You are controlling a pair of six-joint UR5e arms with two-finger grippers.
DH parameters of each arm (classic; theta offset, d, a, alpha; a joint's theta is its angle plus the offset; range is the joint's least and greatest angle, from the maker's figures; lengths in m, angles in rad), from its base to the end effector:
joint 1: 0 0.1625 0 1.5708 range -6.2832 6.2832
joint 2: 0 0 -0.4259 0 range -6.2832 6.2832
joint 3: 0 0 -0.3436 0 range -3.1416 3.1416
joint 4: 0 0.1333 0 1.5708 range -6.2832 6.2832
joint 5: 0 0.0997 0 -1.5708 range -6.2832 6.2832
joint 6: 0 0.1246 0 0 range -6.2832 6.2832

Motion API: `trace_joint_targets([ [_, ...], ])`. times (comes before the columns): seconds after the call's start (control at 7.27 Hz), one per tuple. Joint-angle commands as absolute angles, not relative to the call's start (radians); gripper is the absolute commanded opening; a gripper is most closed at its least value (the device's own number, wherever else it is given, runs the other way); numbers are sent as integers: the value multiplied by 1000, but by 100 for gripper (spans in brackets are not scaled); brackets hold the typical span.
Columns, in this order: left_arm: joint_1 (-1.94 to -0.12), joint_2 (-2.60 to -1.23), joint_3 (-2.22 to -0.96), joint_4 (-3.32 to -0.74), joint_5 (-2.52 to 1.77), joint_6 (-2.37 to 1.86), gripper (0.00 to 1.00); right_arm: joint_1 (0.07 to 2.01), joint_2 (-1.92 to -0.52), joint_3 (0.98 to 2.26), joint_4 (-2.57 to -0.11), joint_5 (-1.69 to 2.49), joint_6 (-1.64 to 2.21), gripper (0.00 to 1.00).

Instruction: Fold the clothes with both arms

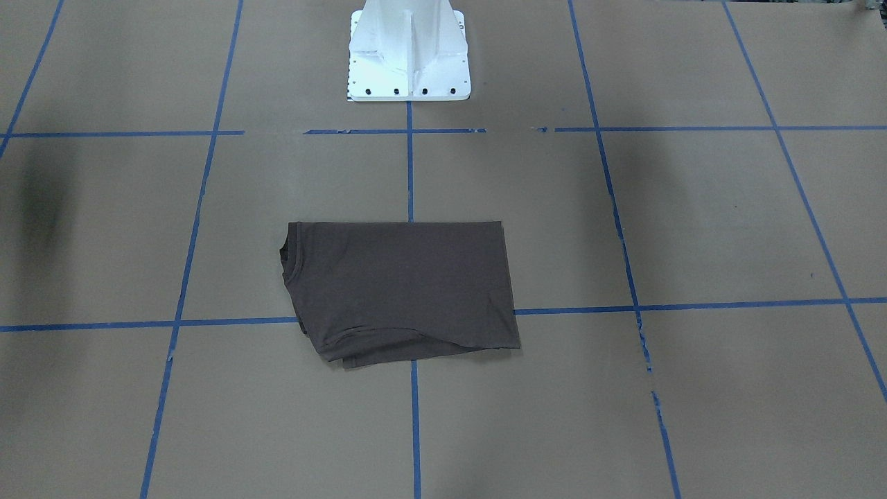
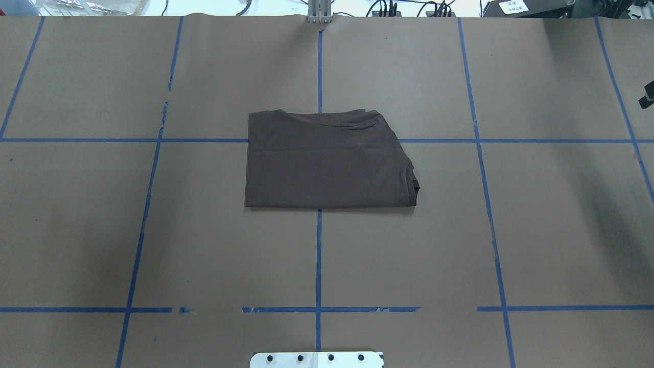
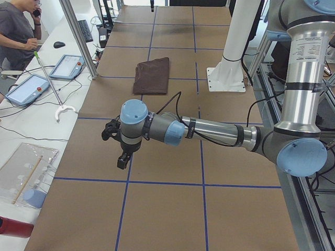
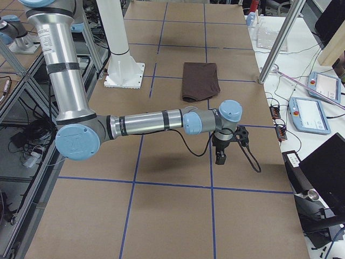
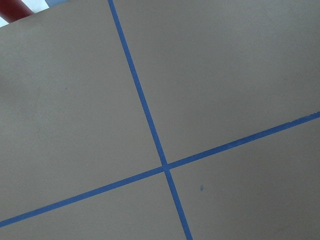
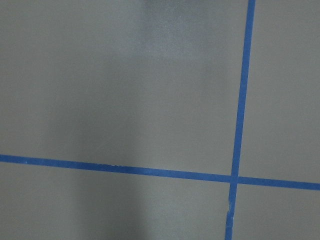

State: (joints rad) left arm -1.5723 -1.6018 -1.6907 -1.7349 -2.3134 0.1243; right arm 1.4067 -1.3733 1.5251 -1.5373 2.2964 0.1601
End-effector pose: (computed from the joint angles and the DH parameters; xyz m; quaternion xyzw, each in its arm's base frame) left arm -0.0498 -0.4761 0.5929 0.1684 0.3484 0.1133 0.9151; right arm -0.0380 -0.5394 0.6014 0.0283 -0.3627 -0.0347 0.9308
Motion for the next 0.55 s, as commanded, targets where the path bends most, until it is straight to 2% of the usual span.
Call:
trace_joint_targets([
  [0.0, -1572, -1608, -1692, -1735, -2316, 124, 100, 1405, -1373, 1520, -1528, 2296, 160, 100],
  [0.41, -1572, -1617, -1690, -1747, -2315, 124, 100, 1404, -1373, 1520, -1528, 2296, 160, 100],
])
